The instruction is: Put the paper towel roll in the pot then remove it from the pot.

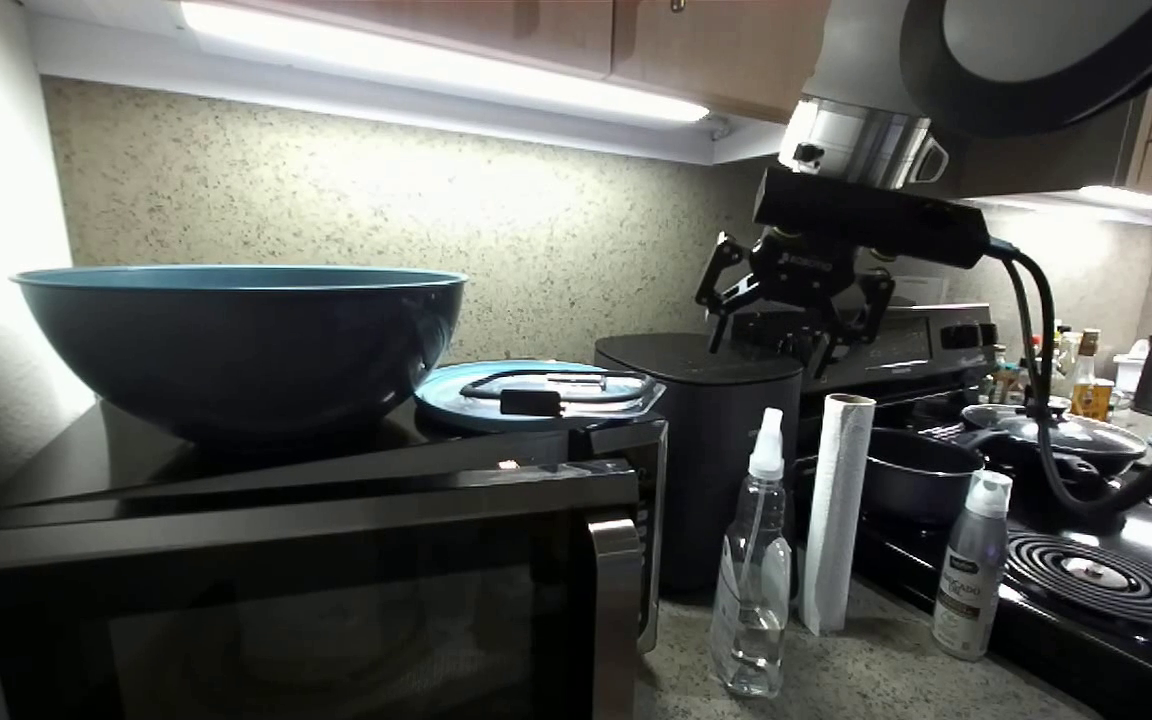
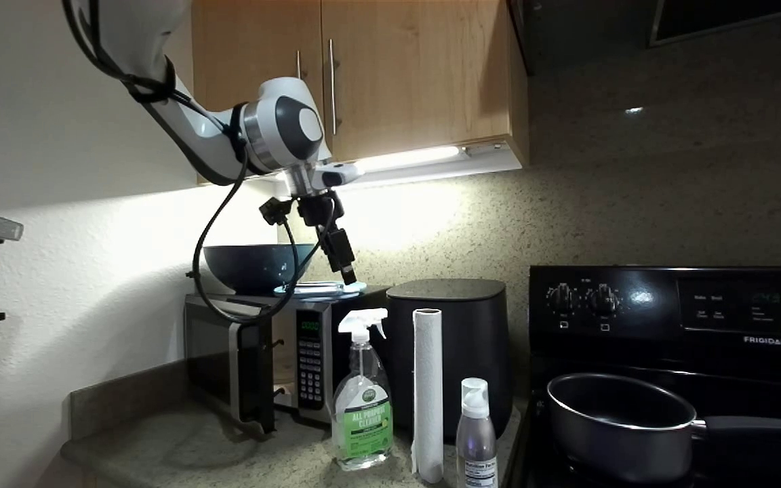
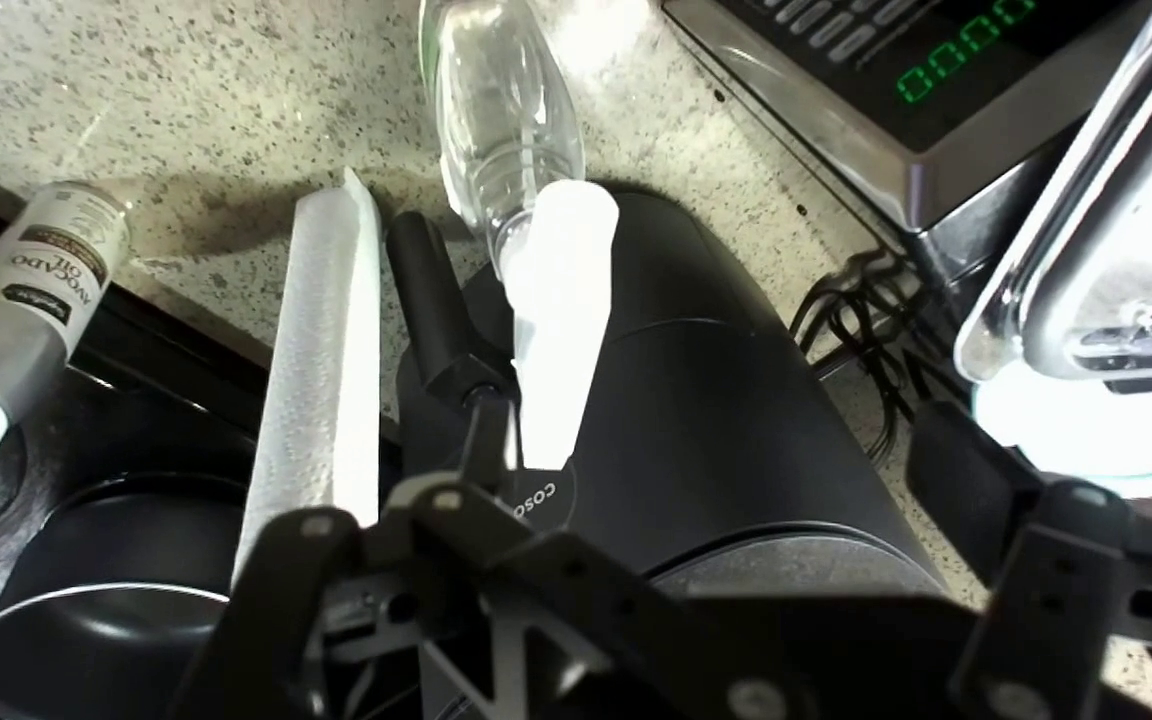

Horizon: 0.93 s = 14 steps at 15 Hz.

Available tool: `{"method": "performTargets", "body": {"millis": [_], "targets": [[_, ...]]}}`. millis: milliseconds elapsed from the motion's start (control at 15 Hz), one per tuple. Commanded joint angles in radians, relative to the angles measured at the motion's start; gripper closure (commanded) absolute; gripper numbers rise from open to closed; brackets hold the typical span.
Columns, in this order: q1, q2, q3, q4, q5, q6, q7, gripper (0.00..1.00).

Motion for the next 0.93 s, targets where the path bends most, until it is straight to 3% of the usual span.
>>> {"method": "performTargets", "body": {"millis": [0, 467, 867], "targets": [[0.003, 0.000, -0.004, 0.003, 0.001, -0.003, -0.002, 0.00], [-0.031, -0.045, -0.052, -0.030, 0.016, -0.017, 0.028, 0.00], [-0.126, -0.122, -0.114, -0.097, -0.003, 0.003, 0.178, 0.00]]}}
